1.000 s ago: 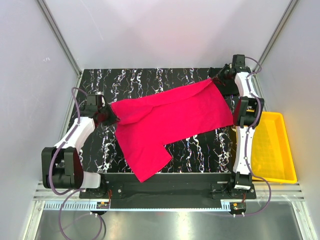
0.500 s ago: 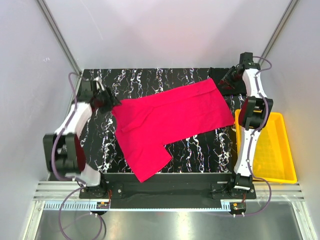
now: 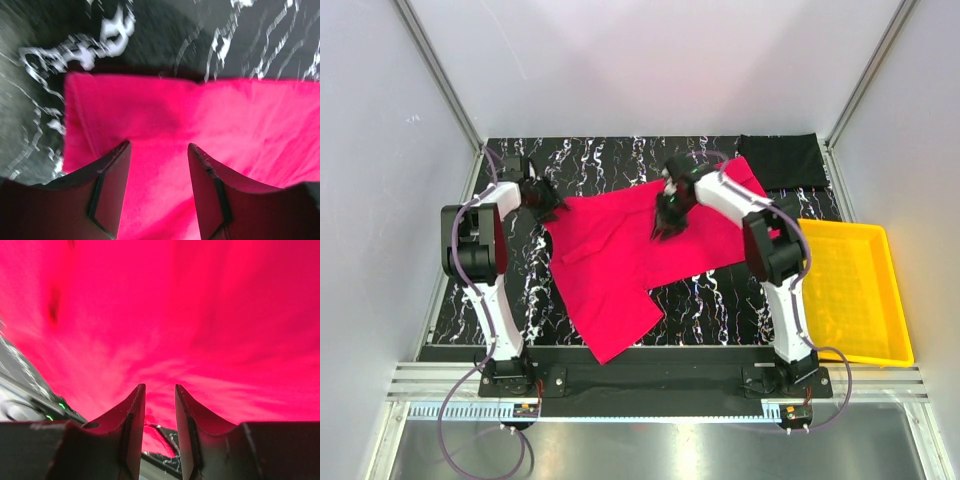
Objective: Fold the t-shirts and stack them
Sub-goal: Fold the tshirt
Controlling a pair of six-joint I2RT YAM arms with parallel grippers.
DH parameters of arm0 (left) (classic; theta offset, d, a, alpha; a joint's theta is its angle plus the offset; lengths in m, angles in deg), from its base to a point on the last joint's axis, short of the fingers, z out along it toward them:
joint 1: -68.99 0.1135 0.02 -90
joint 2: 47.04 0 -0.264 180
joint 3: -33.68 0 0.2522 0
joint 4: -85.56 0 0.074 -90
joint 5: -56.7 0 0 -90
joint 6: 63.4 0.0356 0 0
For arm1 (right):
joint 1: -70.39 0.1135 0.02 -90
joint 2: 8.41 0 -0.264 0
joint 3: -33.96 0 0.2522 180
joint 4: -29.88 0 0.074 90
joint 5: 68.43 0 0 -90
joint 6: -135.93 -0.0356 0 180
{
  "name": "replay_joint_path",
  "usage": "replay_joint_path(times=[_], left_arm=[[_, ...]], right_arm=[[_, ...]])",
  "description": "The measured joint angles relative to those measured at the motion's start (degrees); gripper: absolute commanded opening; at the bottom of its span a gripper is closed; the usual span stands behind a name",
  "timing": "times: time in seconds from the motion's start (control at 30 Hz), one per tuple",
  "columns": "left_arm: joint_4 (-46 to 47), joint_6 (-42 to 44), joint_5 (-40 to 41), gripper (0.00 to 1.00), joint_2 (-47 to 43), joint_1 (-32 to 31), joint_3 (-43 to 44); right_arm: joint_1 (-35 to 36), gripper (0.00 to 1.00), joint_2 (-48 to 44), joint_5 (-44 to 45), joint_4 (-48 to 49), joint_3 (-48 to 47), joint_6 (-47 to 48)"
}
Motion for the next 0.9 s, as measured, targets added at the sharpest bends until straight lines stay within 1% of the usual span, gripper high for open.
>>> replay_joint_path(times=[0.07, 0.13, 0.27, 0.37, 0.5, 0.67, 0.8, 0.9], left_arm=[[-0.2, -0.7, 0.3, 0.56, 1.1, 0.6, 1.1], [-0.8, -1.2, -0.1, 0.56, 2.1, 1.4, 2.5], [-1.5, -1.3, -0.5, 0.56, 4.4, 3.7, 6.0], [-2.1, -1.0, -0.9, 0.55, 6.3, 5.7, 8.9], [-4.2, 0.0, -2.6, 0.55, 10.2, 8.6, 15.1], [-7.7, 3.3, -3.6, 0.57, 13.9, 11.6, 22.3], [-9.9, 5.5, -1.7, 0.59, 12.2, 11.9, 21.5], [-11.7, 6.8, 2.1, 0.61, 5.9, 10.1, 16.2]], right_arm=[[4.2, 0.35, -0.1, -0.7, 0.7, 3.8, 0.0], [6.5, 0.34, 0.0, -0.8, 0.9, 6.0, 0.0], [9.1, 0.34, 0.5, -0.8, 1.5, 6.5, -0.2], [10.7, 0.34, 2.5, -0.9, 2.2, 4.3, -0.5], [13.1, 0.34, 6.5, -3.8, 2.7, -1.2, -2.1], [15.6, 0.34, 12.0, -8.8, 3.8, -8.8, -5.3], [15.7, 0.37, 12.3, -9.4, 3.6, -10.5, -6.4], [14.2, 0.43, 11.6, -9.3, 3.5, -10.2, -6.5]])
